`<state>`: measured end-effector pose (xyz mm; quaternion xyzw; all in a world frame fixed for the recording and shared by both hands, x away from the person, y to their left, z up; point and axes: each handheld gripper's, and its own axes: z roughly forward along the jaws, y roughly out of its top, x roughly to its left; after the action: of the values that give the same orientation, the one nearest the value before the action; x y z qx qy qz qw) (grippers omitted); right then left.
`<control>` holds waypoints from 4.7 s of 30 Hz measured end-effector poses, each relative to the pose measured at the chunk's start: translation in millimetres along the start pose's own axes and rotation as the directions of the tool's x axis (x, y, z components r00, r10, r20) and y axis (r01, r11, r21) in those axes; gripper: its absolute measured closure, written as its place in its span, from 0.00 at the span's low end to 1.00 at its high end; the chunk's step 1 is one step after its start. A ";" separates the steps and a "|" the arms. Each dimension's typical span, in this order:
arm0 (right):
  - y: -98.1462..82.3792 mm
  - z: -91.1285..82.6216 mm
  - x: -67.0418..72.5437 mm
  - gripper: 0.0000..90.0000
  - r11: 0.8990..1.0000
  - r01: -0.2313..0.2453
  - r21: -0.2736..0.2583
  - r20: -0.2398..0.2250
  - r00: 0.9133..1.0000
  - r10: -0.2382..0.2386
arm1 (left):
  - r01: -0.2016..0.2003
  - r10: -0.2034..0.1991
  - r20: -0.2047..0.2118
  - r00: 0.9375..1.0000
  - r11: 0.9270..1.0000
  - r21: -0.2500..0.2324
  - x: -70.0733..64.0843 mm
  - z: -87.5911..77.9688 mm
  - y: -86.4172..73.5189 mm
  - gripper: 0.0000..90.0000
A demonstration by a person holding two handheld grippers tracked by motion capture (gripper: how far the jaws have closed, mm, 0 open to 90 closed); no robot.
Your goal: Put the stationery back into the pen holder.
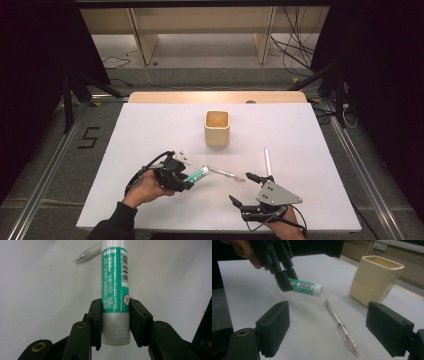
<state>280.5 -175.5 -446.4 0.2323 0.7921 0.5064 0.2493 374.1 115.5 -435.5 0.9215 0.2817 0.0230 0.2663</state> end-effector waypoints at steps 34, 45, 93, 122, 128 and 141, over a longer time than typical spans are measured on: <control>6.0 47.6 51.0 0.25 0.788 0.586 0.187 0.119 0.783 -0.610 | -0.081 0.078 0.091 0.993 0.996 0.026 -34.1 1.4 26.5 0.72; 3.4 58.7 63.8 0.30 0.685 0.689 0.236 0.113 0.681 -0.723 | -0.097 0.092 0.108 0.990 0.995 0.038 -40.9 -0.9 27.5 0.72; -15.7 71.3 84.4 0.66 0.449 0.833 0.323 0.099 0.443 -0.891 | -0.121 0.108 0.126 0.986 0.987 0.102 -52.6 9.8 29.2 0.72; -22.2 67.2 71.8 0.73 0.452 0.825 0.340 0.104 0.444 -0.890 | -0.089 0.084 0.063 0.994 0.992 0.094 -39.8 -1.0 15.8 0.42; -22.5 65.4 64.2 0.73 0.490 0.800 0.347 0.126 0.478 -0.869 | -0.080 0.077 0.055 0.996 0.995 0.065 -36.0 -3.5 10.8 0.34; -17.4 57.2 43.9 0.73 0.604 0.701 0.379 0.183 0.583 -0.792 | -0.065 0.065 -0.004 0.998 0.992 -0.113 -26.6 -8.6 -4.0 0.24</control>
<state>280.9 -115.6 -490.1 -0.0131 0.8209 0.1943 0.5368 348.0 108.3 -427.3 0.9137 0.2500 0.0477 0.3169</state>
